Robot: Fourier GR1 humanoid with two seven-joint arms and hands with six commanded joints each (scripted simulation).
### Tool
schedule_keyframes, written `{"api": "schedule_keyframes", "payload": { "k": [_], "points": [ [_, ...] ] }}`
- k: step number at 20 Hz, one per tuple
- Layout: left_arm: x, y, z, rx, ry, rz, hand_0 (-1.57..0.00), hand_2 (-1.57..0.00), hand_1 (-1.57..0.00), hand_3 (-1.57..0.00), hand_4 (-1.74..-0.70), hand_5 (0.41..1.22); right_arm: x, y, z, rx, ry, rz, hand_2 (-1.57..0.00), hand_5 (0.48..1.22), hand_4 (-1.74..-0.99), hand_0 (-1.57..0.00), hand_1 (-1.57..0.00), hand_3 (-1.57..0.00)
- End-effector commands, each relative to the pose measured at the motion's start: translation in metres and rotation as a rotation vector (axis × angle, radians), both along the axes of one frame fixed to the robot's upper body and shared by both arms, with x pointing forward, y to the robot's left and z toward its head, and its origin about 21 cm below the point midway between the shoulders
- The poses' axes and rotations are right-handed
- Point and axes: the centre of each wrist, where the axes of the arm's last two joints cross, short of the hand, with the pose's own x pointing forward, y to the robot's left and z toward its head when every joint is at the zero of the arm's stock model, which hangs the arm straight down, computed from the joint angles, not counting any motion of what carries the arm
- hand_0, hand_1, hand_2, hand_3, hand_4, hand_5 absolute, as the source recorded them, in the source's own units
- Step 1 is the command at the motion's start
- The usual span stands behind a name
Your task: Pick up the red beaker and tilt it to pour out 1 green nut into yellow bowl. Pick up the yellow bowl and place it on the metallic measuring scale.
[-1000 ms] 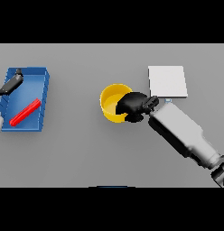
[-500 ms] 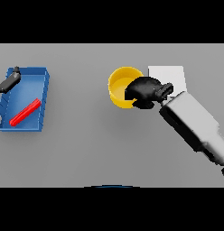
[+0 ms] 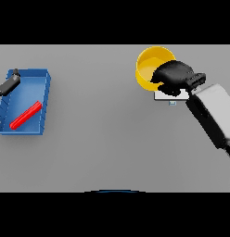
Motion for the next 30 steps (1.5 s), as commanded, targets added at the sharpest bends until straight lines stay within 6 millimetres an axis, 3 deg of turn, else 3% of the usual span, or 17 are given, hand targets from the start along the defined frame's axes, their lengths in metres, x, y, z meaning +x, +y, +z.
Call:
{"api": "schedule_keyframes", "payload": {
  "k": [1,6,11,17,21,23,25,26,28,30],
  "points": [
    [0.0,0.001,-0.002,-0.002,0.012,0.007,0.0,0.0,0.0,0.0,-0.74,0.706,0.003,-0.005,-0.001,0.004,-0.004,-0.015,-1.54,1.221,-1.741,-1.57,-1.57,-1.2],
    [0.001,0.003,0.004,-0.004,0.016,0.011,0.0,0.0,0.0,0.0,-0.73,0.691,0.019,-0.034,-0.009,0.023,-0.013,-0.118,-1.51,1.221,-1.741,-1.57,-1.57,-1.18],
    [0.002,0.002,0.002,0.003,0.018,0.015,0.0,0.0,0.0,0.0,-0.72,0.681,0.025,-0.061,-0.033,0.023,0.0,-0.185,-1.42,1.221,-1.741,-1.57,-1.57,-1.31],
    [0.003,0.002,0.001,0.002,0.013,0.021,0.0,0.0,0.0,0.0,-0.73,0.675,0.027,-0.069,-0.055,0.044,0.043,-0.21,-1.36,1.221,-1.741,-1.57,-1.57,-1.34],
    [0.004,-0.002,0.002,0.011,0.018,0.004,0.0,0.0,0.0,0.0,-0.72,0.669,0.026,-0.069,-0.065,0.08,0.058,-0.206,-1.33,1.221,-1.741,-1.5,-1.57,-1.46],
    [0.005,-0.002,0.001,0.009,0.02,0.007,0.0,0.0,0.0,0.0,-0.72,0.667,0.028,-0.069,-0.063,0.079,0.054,-0.221,-1.38,1.221,-1.734,-1.45,-1.5,-1.39],
    [0.003,-0.002,0.002,0.012,0.022,0.009,0.0,0.0,0.0,0.0,-0.72,0.671,0.029,-0.064,-0.062,0.083,0.06,-0.215,-1.45,1.221,-1.737,-1.49,-1.48,-1.1],
    [0.005,-0.003,0.002,0.016,0.022,0.011,0.0,0.0,0.0,0.0,-0.72,0.671,0.029,-0.064,-0.06,0.085,0.061,-0.214,-1.29,1.221,-1.688,-1.44,-1.34,-0.99],
    [0.004,-0.002,0.002,0.01,0.023,0.015,0.0,0.0,0.0,0.0,-0.72,0.668,0.029,-0.065,-0.061,0.062,0.068,-0.218,-0.92,1.08,-1.629,-0.99,-0.88,-0.8],
    [0.005,-0.005,-0.001,0.011,0.016,0.002,0.0,0.0,0.0,0.0,-0.72,0.666,0.029,-0.064,-0.063,0.028,0.069,-0.209,-0.66,0.987,-1.593,-0.63,-0.56,-0.66]
  ]
}}
